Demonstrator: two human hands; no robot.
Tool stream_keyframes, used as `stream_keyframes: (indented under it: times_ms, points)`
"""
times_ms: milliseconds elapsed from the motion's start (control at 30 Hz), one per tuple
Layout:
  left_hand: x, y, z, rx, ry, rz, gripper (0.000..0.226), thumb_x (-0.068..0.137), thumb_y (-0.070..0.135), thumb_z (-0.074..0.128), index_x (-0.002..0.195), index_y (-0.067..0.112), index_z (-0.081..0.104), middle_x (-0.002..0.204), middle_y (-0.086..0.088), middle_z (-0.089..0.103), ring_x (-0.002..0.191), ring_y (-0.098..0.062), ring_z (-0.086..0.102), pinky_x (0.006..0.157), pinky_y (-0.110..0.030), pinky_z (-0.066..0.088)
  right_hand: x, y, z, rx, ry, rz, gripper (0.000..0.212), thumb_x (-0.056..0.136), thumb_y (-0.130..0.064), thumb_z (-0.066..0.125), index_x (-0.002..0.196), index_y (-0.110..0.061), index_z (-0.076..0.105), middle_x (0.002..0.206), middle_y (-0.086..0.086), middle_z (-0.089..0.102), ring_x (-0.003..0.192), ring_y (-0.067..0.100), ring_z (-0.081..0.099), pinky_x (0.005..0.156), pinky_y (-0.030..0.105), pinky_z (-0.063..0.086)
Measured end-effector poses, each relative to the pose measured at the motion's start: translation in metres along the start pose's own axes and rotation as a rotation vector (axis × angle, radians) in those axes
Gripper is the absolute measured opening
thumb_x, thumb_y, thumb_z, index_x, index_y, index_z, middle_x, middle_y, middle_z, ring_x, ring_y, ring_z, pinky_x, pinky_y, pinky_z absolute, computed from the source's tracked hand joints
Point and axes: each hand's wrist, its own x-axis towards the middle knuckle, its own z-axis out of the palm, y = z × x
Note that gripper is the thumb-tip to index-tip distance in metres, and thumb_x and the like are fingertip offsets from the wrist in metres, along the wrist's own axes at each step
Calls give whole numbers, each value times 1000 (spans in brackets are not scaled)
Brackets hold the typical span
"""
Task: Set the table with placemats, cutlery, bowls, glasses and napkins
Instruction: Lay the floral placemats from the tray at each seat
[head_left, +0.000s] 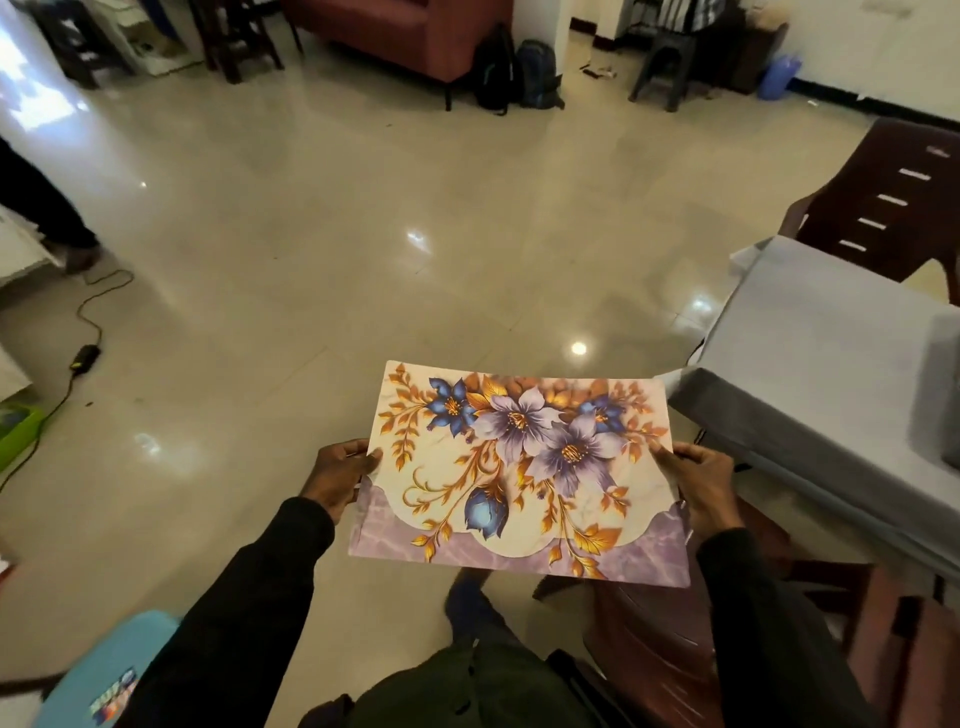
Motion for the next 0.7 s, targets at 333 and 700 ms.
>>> stream_keyframes:
  times_ms: [333,700]
  points:
    - [155,126,77,173,-117,13,9,97,11,67,104,10,74,106,-14,76,97,-32,67,85,-43,51,115,-29,17,124,202,64,28,87,-14,78,109,2,72,100,14,77,86,32,76,62,31,61]
    - [278,223,208,363,-316,36,21,98,13,67,117,4,70,109,-14,75,102,-35,66,88,-48,52,184,-75,-11,194,495,115,16,87,-11,78,98,-2,73,93,12,76,75,22,72,53,23,54]
